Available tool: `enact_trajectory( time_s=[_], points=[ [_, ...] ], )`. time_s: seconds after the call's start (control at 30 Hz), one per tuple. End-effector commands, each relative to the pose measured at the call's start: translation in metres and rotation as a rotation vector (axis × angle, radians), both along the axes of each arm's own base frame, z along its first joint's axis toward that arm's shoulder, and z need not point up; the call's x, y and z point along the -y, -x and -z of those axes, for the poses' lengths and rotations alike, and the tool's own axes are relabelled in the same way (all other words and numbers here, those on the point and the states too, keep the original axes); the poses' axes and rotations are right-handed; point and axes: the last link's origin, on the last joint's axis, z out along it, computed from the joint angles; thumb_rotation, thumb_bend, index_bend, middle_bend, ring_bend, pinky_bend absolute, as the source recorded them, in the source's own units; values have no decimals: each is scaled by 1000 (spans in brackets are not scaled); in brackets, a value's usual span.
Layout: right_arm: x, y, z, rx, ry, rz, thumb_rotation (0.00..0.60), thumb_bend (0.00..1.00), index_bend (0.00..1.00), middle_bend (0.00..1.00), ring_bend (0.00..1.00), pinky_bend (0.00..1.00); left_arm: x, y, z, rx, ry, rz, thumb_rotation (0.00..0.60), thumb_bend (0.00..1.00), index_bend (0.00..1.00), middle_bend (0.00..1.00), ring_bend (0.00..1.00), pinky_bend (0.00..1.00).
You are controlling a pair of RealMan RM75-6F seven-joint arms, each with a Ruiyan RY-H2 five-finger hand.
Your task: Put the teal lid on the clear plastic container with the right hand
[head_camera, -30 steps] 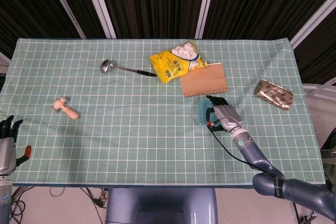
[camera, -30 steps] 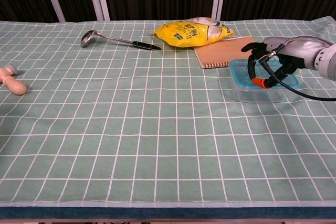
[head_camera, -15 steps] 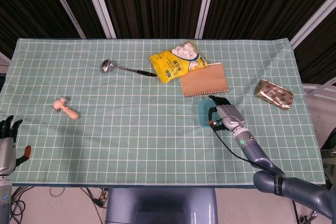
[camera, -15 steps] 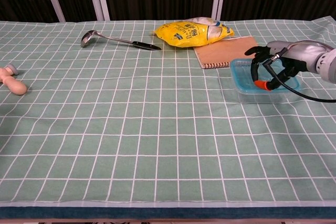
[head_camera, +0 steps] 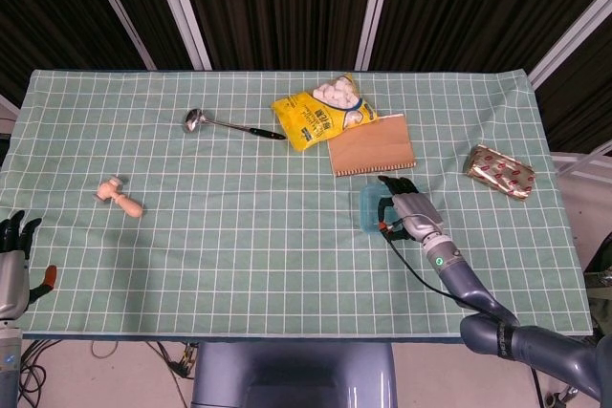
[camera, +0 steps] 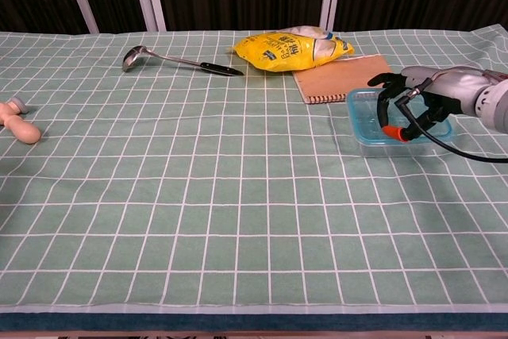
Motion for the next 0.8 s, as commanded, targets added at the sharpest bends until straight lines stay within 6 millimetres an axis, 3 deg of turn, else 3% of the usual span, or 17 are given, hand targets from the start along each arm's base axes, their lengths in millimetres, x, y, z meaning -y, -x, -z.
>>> enact_trajectory(
  time_s=[0.03, 0.27, 0.5, 0.67, 0.8],
  points=[
    [0, -1, 3, -8, 6, -13, 600, 469, 653, 61, 0, 0, 0, 0, 0, 0, -1, 0, 600, 361, 144, 0, 0, 0],
    [9, -5, -7, 22, 50, -10, 600, 469, 653, 61, 0, 0, 0, 0, -1, 2, -3, -1, 600, 361, 144, 0, 0, 0],
    [22, -9, -52, 58, 158, -1, 600, 470, 655, 61, 0, 0, 0, 0, 0, 4, -1, 1, 600, 361, 144, 0, 0, 0],
    [13, 1, -70, 35, 138, 33, 600, 470, 656, 61, 0, 0, 0, -1, 0, 2, 0, 4, 600, 361, 144, 0, 0, 0],
    [3, 10, -71, 10, 107, 53, 600, 470, 656, 61, 0, 0, 0, -1, 0, 2, -1, 4, 600, 361, 144, 0, 0, 0]
  ],
)
